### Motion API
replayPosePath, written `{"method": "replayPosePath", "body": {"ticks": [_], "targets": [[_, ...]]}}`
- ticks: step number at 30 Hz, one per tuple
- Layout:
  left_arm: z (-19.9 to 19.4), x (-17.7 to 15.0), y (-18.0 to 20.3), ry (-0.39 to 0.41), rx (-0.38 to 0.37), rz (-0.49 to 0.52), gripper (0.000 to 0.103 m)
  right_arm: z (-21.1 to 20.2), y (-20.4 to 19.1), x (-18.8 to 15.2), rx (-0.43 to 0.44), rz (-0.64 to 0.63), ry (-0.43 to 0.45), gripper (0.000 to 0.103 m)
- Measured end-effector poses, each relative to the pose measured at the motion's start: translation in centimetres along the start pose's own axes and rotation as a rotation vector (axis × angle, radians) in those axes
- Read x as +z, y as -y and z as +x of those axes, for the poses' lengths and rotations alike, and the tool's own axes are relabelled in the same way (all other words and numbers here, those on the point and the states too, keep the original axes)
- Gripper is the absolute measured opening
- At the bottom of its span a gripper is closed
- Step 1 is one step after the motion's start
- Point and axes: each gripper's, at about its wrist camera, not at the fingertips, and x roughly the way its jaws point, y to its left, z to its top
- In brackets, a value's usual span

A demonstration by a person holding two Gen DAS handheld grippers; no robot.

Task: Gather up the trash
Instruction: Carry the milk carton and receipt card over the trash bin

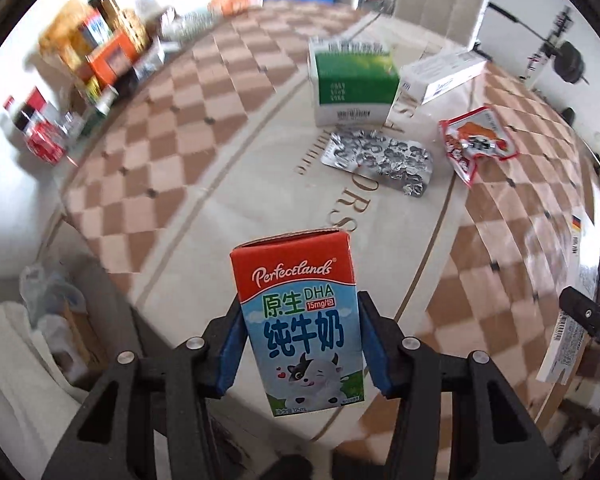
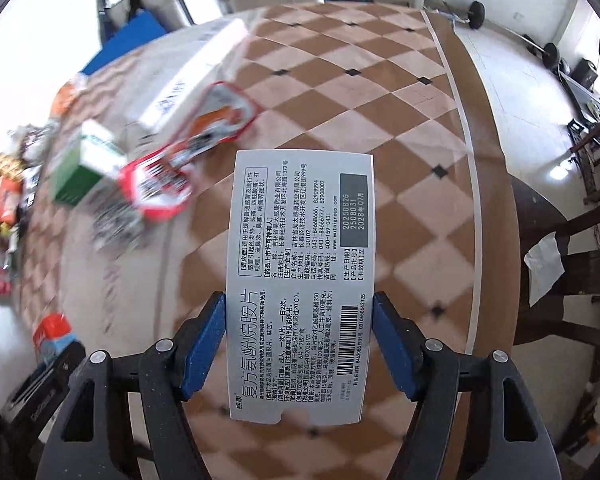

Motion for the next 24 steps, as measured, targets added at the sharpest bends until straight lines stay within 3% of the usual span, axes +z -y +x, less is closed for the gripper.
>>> {"method": "replayPosePath", "body": {"ticks": [5,9,13,17,24], "targets": [[-3.3,-2.6,-4.0,0.091,-0.005,0.054,0.048,-4.8,-2.9,-7.0,0.028,-0.054,0.029,0.073],[-4.9,-7.0,-8.0,0.084,-0.042,0.04,0.048,-7.8,-4.5,-13.5,0.051,-0.088,0.033,0.074],[-4.0,-11.9,-11.9,-0.014,-0.089,-0.013,0.048,-8.2,-6.6,-20.3,0.082,-0.131,-0.011,0.074],[-1.2,-16.4,-14.7,-0.125,-0.103,-0.052,0.048,-5.8,-8.6,-26.7,0.1,-0.188,-0.099,0.074],[10.5,-20.5,-16.2,-0.361,-0.203,-0.142,0.049,4.1,-8.5,-34.9,0.105,-0.244,-0.3,0.074]]}}
